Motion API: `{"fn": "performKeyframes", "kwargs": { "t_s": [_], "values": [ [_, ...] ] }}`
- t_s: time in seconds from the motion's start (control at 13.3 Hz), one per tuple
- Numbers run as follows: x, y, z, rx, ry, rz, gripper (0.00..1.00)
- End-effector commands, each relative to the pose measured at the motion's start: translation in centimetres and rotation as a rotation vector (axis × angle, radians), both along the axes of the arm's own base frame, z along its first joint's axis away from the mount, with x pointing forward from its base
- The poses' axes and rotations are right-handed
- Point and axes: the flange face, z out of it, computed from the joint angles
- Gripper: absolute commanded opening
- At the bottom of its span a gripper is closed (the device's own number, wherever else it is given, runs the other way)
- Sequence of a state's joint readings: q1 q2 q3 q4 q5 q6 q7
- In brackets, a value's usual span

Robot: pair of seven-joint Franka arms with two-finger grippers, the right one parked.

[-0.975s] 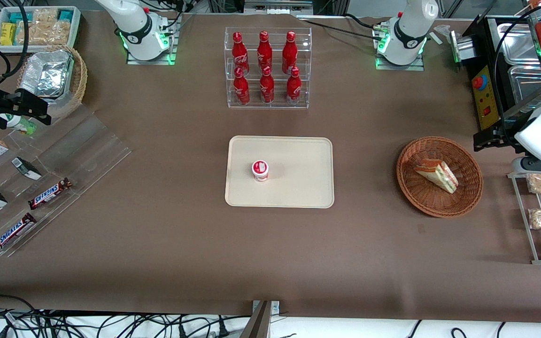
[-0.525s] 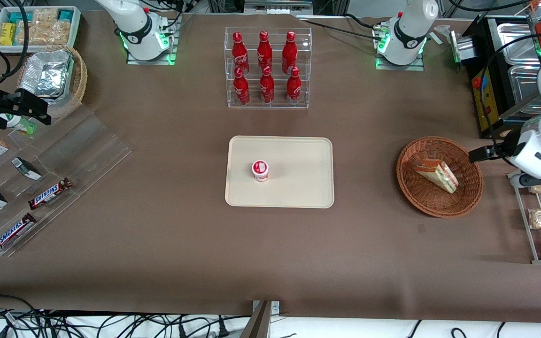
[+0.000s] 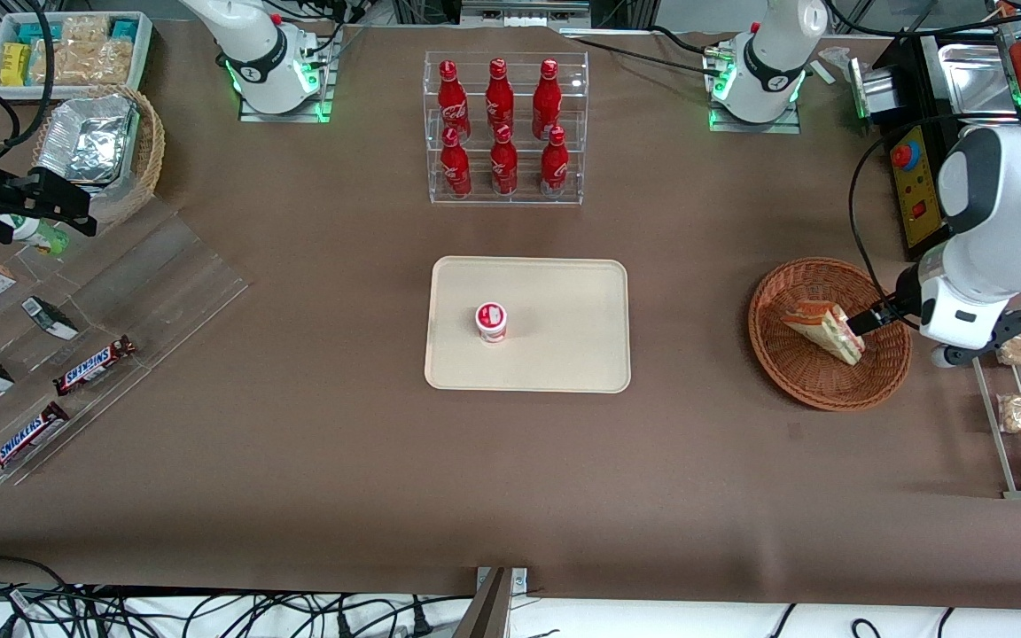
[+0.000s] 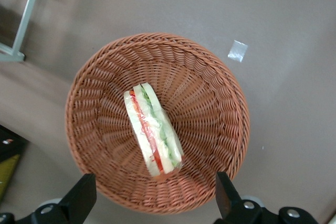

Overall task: Place sandwich from basket to tray
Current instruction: 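Lower the open left gripper around the wrapped sandwich and close it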

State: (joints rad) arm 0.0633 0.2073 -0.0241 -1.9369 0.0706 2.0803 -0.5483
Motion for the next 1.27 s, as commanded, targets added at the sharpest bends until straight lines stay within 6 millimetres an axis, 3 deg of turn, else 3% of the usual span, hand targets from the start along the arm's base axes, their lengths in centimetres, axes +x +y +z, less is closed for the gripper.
{"fn": "performKeyframes", "kwargs": {
  "t_s": [0.0, 0.45, 1.2],
  "values": [
    [-2.7, -0.4, -2.1, 0.006, -0.061, 0.085, 1.0],
    [-5.2, -0.7, -7.0, -0.002, -0.127, 0.156, 1.0],
    [-4.5, 0.1, -12.2, -0.013, -0.179, 0.189, 1.0]
  ]
}}
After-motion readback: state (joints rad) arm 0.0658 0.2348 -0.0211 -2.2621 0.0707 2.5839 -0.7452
